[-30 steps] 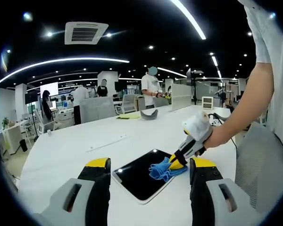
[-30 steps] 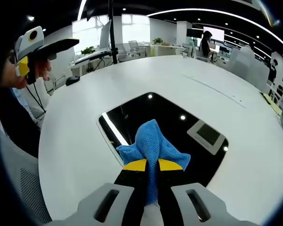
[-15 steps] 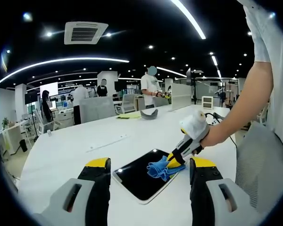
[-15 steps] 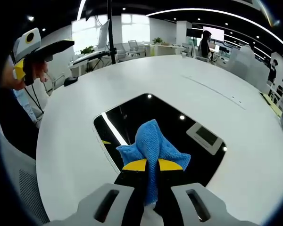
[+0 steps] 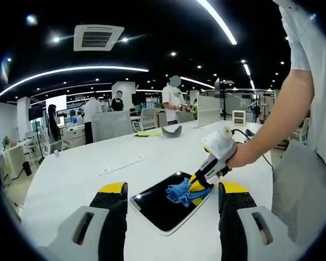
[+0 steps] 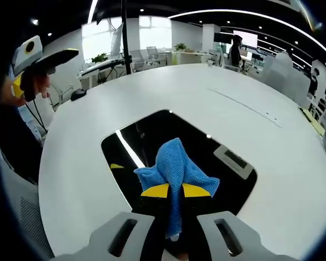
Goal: Wipe the mirror surface with the cleaning cloth until all visible marks leave the cleaned area.
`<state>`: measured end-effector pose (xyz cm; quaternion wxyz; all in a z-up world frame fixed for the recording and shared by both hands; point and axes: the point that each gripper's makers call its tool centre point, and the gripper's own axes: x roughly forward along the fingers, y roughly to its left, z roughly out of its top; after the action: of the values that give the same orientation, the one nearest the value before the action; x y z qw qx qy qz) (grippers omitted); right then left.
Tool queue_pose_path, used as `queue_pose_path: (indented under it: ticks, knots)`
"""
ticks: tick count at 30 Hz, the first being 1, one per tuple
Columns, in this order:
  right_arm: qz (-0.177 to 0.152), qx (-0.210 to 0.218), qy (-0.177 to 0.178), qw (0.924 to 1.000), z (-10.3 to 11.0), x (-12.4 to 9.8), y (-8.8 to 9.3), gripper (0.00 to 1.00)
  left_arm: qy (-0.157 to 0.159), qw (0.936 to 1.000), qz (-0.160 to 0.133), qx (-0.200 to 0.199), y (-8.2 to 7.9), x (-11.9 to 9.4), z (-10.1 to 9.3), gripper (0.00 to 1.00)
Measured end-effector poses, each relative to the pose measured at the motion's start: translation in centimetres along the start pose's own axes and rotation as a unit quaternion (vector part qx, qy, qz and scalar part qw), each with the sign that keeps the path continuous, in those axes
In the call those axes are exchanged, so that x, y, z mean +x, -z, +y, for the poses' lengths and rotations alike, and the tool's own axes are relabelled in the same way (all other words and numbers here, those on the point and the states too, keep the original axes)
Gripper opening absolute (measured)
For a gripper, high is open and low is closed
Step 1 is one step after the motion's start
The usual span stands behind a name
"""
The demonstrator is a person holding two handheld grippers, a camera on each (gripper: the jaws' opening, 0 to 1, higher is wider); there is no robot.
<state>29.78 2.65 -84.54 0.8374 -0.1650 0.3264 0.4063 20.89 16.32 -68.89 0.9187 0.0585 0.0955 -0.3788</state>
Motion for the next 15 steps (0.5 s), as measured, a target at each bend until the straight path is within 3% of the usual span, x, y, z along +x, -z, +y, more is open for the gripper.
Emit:
queue_pose_path:
  ticks: [15]
  knots:
    - [0.002, -0.004, 0.003, 1.0000, -1.4, 0.8, -0.7, 0.02, 0.000, 1.0000, 0.003, -0.002, 0.4, 0.0, 0.1, 0.68]
